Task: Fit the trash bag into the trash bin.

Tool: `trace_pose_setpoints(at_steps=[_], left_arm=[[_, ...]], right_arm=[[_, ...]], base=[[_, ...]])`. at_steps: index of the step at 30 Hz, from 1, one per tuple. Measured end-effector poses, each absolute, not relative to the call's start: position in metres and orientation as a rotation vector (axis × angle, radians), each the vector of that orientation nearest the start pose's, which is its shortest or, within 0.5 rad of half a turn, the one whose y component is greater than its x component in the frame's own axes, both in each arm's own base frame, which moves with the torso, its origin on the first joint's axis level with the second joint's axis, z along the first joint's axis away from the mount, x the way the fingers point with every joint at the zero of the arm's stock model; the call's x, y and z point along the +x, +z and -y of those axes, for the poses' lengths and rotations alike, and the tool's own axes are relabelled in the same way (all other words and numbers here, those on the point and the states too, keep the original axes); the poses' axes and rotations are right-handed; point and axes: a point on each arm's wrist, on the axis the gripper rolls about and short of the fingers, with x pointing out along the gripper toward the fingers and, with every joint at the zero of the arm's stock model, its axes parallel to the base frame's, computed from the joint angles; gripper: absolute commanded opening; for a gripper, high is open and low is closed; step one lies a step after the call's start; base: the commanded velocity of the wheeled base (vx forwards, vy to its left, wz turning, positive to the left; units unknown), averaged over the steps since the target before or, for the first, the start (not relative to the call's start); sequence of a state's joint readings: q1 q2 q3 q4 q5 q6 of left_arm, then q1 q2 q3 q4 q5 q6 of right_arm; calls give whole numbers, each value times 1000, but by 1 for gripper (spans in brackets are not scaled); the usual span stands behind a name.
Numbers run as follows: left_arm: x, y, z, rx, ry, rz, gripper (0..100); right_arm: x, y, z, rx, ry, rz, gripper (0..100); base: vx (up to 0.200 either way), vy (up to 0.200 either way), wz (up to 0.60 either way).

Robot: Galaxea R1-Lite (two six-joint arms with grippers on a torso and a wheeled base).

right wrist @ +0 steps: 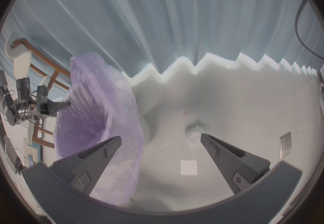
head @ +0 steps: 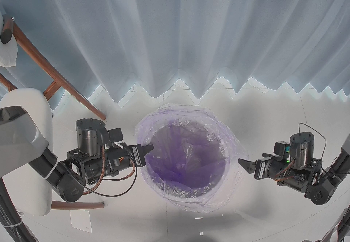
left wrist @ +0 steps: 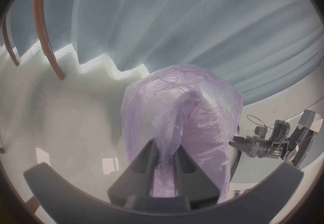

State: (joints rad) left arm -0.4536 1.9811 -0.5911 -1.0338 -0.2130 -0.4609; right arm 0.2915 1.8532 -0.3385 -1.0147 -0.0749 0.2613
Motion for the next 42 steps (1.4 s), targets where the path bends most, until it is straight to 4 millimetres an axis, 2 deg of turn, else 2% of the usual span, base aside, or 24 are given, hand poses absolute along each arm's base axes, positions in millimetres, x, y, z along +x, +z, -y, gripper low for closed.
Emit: trace_pose_setpoints(at_steps=[5, 15, 24, 25, 36, 42], left_arm=[[284, 80, 147, -393, -573, -512, 0], [275, 78, 156, -381, -605, -529, 0], [263, 74, 157, -370, -621, -561, 0], [263, 74, 157, -370, -621, -560, 0], [256, 73, 154, -368, -636, -576, 0], [244, 75, 146, -392, -755, -589, 0]], right_arm=[[266, 84, -83, 169, 194, -380, 100], [288, 94, -107, 183, 262, -280, 100], [303, 103, -117, 203, 284, -201, 100], [304, 103, -117, 204, 285, -197, 0], [308, 106, -118, 256, 287, -165, 0], [309, 108, -118, 344, 301, -148, 0]], base=[[0, 0, 0], [0, 0, 0], [0, 0, 0], [0, 0, 0], [0, 0, 0], [0, 0, 0]])
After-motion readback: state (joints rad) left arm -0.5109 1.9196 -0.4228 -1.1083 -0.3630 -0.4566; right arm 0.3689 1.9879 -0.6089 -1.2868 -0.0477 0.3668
